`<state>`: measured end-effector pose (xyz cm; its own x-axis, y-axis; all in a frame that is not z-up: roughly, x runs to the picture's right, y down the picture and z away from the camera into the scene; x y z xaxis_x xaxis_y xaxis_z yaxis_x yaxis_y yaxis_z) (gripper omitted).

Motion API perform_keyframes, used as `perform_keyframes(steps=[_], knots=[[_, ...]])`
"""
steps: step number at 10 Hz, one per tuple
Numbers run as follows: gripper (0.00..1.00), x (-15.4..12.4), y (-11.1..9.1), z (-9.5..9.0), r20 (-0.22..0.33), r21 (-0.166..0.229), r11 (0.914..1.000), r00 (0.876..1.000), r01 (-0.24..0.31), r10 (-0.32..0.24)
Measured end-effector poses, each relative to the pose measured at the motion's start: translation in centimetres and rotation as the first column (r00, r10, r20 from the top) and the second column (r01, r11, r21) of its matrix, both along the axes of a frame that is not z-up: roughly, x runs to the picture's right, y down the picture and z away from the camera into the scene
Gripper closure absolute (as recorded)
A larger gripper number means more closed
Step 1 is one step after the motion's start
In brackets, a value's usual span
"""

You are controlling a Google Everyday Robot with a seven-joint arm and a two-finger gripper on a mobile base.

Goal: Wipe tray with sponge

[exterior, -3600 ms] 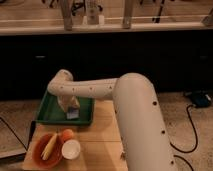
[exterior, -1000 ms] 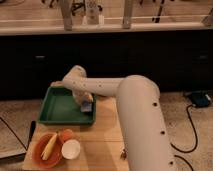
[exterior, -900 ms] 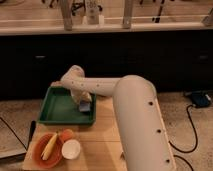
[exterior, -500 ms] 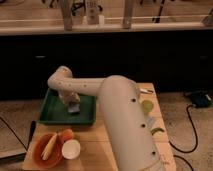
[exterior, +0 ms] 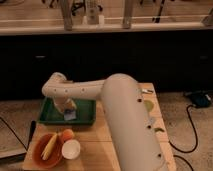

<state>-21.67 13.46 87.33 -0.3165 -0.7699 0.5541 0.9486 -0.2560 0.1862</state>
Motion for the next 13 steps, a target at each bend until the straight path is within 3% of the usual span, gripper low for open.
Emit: perform_keyframes(steps=[3,6,11,13], knots=[[0.96,5.4,-1.6,0.4,-0.064,0.03,0.9984,0.997,-0.047,0.049],[0.96,7.2,-5.4,2.8,-0.07,0.064,0.9956,0.995,-0.069,0.073],[0.96,1.5,-6.3,3.9,0.008,0.049,0.9985,1.0,-0.024,0.024],[0.96,0.7,-6.4,4.1,0.035,0.045,0.999,0.999,-0.005,0.004]])
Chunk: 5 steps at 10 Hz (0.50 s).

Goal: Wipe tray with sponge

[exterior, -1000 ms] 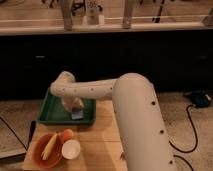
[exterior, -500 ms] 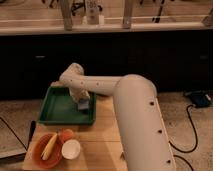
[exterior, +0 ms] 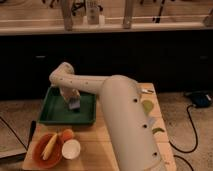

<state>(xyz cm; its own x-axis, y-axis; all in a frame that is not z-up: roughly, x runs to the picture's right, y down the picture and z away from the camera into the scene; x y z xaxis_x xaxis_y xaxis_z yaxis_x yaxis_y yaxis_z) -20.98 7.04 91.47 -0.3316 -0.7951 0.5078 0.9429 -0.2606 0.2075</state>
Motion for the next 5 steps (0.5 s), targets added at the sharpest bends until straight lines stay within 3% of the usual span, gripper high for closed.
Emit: perform_keyframes(steps=[5], knots=[[0.96,0.02,0.12,0.04,0.0,-0.003,1.0,1.0,-0.003,0.003]])
